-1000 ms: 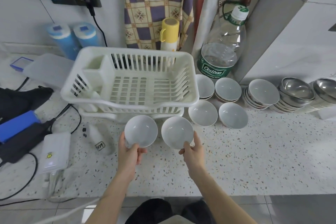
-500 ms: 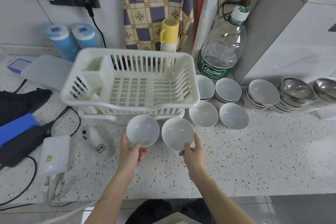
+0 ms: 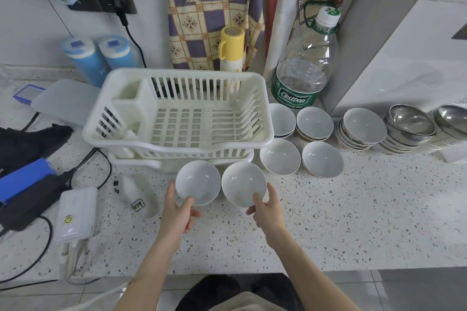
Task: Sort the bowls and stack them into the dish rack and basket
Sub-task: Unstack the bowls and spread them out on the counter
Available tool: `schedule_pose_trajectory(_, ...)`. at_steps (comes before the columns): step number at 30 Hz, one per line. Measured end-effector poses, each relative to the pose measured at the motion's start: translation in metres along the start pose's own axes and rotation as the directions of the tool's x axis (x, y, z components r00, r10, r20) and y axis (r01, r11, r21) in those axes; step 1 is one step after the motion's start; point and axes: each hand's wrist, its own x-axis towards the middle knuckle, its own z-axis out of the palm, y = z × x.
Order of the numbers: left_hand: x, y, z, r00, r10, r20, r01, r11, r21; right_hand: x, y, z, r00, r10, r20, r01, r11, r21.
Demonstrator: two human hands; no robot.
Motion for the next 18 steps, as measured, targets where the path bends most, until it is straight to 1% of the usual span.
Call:
schedule_pose_trajectory(4,-0.012,0.002,0.003,0.984,0.096,-0.149,-0.095,0.995,0.013,-0.001,-0.002,-0.015,0.999,0.026,0.027,-0.024,0.998,-0.059)
schedule_pose_trajectory(6,-0.018,0.004,0.010,0.964,0.154,-0.218,-0.155,0.988,0.013,-0.001,-0.004,-0.026,1.000,0.007,0.007,-0.007,0.997,-0.077)
schedule_pose_trajectory(8,-0.025,0.009,0.021,0.947,0.210,-0.243,-0.218,0.976,-0.004,-0.001,-0.007,-0.039,0.999,-0.037,-0.037,0.033,0.994,-0.101)
schedule_pose_trajectory(10,-0.033,0.015,0.038,0.939,0.271,-0.212,-0.277,0.961,0.001,-0.001,-0.011,-0.054,0.992,-0.090,-0.084,0.081,0.992,-0.099)
schedule_pose_trajectory(12,-0.040,0.023,0.057,0.937,0.316,-0.151,-0.318,0.948,0.011,0.001,-0.018,-0.072,0.983,-0.139,-0.123,0.130,0.989,-0.072)
schedule_pose_trajectory(15,-0.044,0.038,0.092,0.943,0.332,-0.029,-0.332,0.943,0.017,0.009,-0.034,-0.108,0.963,-0.182,-0.198,0.177,0.983,-0.042)
schedule_pose_trajectory(18,-0.038,0.053,0.135,0.940,0.330,0.088,-0.336,0.940,0.053,0.023,-0.049,-0.146,0.949,-0.185,-0.257,0.186,0.982,-0.019)
